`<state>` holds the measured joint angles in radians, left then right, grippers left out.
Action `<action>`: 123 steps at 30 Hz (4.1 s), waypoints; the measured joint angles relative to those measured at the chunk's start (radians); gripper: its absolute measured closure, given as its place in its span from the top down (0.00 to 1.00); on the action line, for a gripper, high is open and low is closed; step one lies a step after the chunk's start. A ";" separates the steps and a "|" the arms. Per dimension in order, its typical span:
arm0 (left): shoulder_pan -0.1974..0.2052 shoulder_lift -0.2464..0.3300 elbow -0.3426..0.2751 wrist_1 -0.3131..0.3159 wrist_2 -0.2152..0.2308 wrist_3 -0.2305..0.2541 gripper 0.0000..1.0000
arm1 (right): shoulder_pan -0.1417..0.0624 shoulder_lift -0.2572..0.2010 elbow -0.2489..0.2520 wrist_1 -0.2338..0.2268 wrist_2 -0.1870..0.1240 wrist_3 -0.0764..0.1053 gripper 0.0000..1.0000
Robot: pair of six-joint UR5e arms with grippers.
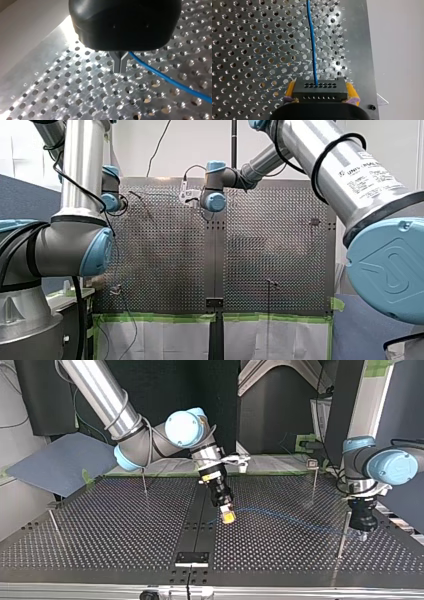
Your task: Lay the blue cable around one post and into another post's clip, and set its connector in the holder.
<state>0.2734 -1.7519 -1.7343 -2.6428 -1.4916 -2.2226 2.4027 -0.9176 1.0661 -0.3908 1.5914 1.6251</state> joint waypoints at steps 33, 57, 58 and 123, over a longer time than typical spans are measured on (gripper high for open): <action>-0.025 0.000 -0.002 -0.053 -0.016 -0.008 0.96 | -0.013 0.057 0.014 0.109 0.026 -0.002 0.00; -0.050 0.000 -0.011 -0.069 -0.030 0.005 0.99 | -0.107 0.058 0.207 -0.055 0.101 0.042 0.00; -0.048 -0.001 -0.017 -0.064 -0.033 0.004 0.99 | -0.112 0.058 0.217 -0.064 0.104 0.043 0.00; -0.063 -0.047 -0.033 -0.027 -0.020 -0.002 0.99 | -0.552 0.153 0.754 -0.601 0.308 0.081 0.00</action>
<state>0.2107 -1.7985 -1.7669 -2.6693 -1.5117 -2.2242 1.8511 -0.7645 1.8199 -0.9919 1.8991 1.7063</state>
